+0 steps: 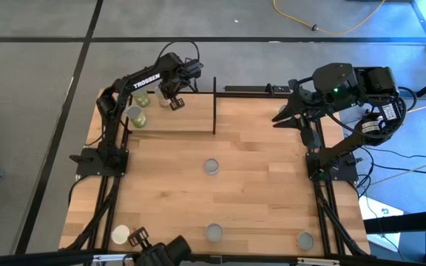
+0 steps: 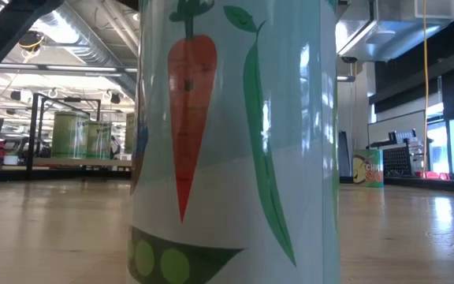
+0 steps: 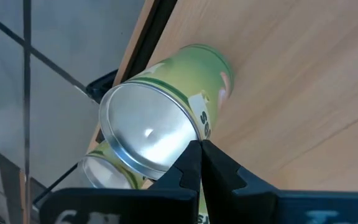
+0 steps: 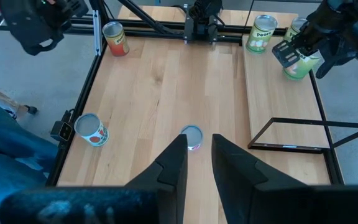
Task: Pick and place cans onto a shelf
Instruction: Put the canned oranges on the shelf
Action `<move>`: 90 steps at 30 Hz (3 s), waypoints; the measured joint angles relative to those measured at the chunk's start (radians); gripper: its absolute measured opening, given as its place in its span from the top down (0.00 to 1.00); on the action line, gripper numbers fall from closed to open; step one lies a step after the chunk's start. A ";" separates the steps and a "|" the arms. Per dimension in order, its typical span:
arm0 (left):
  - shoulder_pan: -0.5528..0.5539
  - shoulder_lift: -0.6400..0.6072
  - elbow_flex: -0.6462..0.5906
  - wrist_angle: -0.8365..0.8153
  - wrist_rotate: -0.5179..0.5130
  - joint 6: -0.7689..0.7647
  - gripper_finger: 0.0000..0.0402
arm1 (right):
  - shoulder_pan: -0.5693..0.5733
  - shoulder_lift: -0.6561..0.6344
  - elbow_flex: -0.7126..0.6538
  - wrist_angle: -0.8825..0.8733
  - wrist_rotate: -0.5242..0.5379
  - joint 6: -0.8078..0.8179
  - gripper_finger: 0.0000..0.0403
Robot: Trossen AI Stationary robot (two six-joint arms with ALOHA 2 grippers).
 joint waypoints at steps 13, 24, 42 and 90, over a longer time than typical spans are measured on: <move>0.057 -0.001 -0.007 0.000 0.013 0.017 1.00 | 0.000 0.000 0.000 0.000 0.000 -0.003 0.81; 0.057 -0.001 -0.007 0.005 0.014 0.016 1.00 | 0.000 0.000 0.000 0.000 0.000 -0.003 0.81; 0.057 0.001 -0.007 0.018 0.053 0.014 1.00 | 0.000 0.000 0.000 0.000 0.000 0.000 0.81; 0.086 0.022 -0.093 0.015 0.070 0.024 1.00 | 0.000 0.000 0.000 0.000 0.000 0.000 0.81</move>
